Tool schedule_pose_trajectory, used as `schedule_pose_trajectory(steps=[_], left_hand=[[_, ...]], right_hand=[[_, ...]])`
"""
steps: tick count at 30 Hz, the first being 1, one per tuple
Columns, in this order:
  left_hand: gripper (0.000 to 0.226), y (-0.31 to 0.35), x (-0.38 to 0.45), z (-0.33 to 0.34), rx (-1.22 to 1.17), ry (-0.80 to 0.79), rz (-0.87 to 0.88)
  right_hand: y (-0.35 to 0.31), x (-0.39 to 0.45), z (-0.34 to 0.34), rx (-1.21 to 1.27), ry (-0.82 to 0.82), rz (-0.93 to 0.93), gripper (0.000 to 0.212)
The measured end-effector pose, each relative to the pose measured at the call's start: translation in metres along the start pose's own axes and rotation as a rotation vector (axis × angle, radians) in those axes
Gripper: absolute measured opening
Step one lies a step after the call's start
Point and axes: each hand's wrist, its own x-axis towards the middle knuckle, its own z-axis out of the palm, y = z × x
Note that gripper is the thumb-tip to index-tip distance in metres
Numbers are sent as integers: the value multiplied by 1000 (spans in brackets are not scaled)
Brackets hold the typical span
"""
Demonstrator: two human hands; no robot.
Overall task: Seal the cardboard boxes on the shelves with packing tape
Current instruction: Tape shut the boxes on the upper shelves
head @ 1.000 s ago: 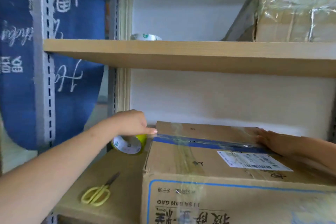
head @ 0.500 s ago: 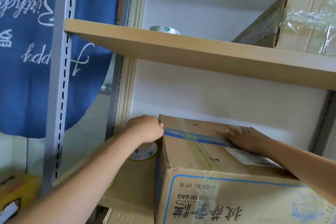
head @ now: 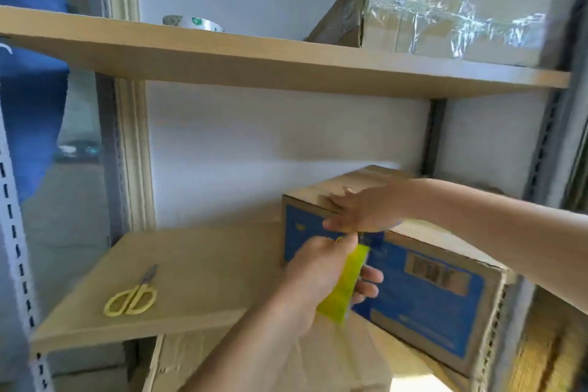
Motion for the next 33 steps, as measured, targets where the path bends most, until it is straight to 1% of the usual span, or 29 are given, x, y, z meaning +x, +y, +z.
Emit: schedule_pose_trajectory(steps=[2, 3, 5, 7, 9, 11, 13, 16, 18, 20, 22, 24, 26, 27, 28, 29, 30, 31, 32, 33], left_hand=[[44, -13, 2, 29, 16, -6, 68], [46, -17, 1, 39, 29, -7, 95], [41, -25, -6, 49, -13, -41, 125], [37, -44, -15, 47, -41, -135, 190], [40, -76, -20, 40, 25, -184, 227], [52, -99, -20, 35, 84, -192, 216], [62, -108, -17, 34, 118, -188, 205], [71, -112, -11, 34, 229, -125, 151], [71, -115, -9, 33, 295, -79, 112], [69, -114, -7, 33, 306, -59, 87], [67, -108, -4, 32, 226, -86, 72], [72, -102, -2, 26, 192, -108, 51], [79, -96, -3, 17, 313, -92, 35], [75, -93, -6, 10, 409, -55, 39], [64, -90, -10, 1, 478, 3, 67], [56, -87, -15, -12, 526, 99, 135], [49, -83, -18, -30, 543, 233, 234], [40, -79, -22, -47, 563, 401, 325], [30, -74, -26, -67, 607, 617, 401], [21, -72, -24, -94, 720, 843, 438]], right_hand=[[19, -26, 17, 28, 24, 60, 79], [25, -36, 27, 65, 74, 67, 78], [34, -50, 42, 128, 222, 46, 73], [35, -59, 48, 105, 293, 25, 69], [35, -61, 49, 69, 283, 22, 68], [35, -63, 51, 53, 269, 17, 66], [37, -63, 52, 66, 281, 2, 67], [39, -66, 56, 104, 271, -11, 77], [39, -66, 57, 101, 267, -12, 81], [37, -64, 56, 88, 283, 2, 77], [31, -62, 53, 43, 297, 7, 72], [26, -60, 51, -9, 315, 9, 70], [25, -59, 51, -31, 332, 18, 70], [26, -59, 51, -55, 339, 30, 70], [26, -59, 53, -90, 355, 41, 70], [25, -58, 54, -132, 395, 44, 68], [21, -53, 55, -168, 461, 30, 67], [17, -50, 57, -194, 542, 16, 68], [8, -43, 60, -203, 629, -16, 68], [-9, -32, 60, -193, 712, -67, 67]])
